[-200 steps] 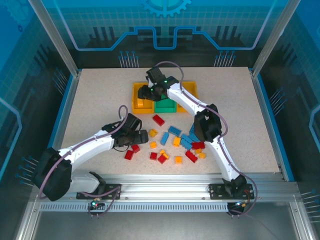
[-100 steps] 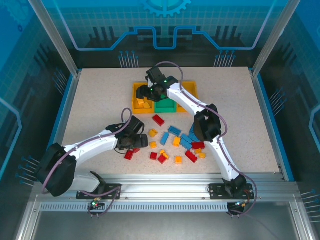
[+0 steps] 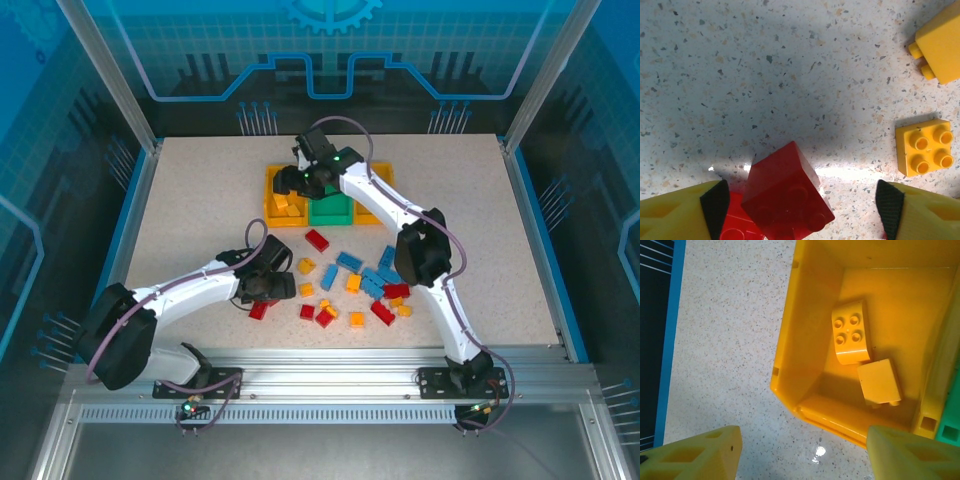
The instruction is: Sort the legos into containers by color
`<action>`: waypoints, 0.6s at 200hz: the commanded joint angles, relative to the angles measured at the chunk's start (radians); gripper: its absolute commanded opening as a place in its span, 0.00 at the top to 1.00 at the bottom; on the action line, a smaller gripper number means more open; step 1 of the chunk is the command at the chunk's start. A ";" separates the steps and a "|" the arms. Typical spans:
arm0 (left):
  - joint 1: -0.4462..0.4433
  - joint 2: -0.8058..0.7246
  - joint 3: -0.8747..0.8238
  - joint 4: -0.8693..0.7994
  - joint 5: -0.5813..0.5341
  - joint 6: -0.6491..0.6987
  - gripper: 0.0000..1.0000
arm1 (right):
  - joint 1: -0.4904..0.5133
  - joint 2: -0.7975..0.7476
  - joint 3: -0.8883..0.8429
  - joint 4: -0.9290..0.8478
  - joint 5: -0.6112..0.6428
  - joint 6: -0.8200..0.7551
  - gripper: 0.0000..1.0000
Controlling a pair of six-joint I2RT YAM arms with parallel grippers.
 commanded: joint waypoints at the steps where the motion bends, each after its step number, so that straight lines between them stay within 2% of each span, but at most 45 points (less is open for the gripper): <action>1: -0.013 0.009 0.002 -0.052 -0.014 -0.030 0.23 | -0.012 -0.046 -0.027 -0.017 0.006 -0.020 0.32; 55: -0.011 0.046 0.014 -0.033 -0.019 -0.048 0.32 | -0.016 -0.091 -0.092 0.001 0.012 -0.027 0.32; 89: -0.011 0.075 0.032 -0.024 -0.023 -0.045 0.43 | -0.019 -0.125 -0.132 0.006 0.027 -0.041 0.32; 120: -0.013 0.093 0.052 -0.024 -0.030 -0.042 0.48 | -0.026 -0.161 -0.171 0.009 0.041 -0.055 0.31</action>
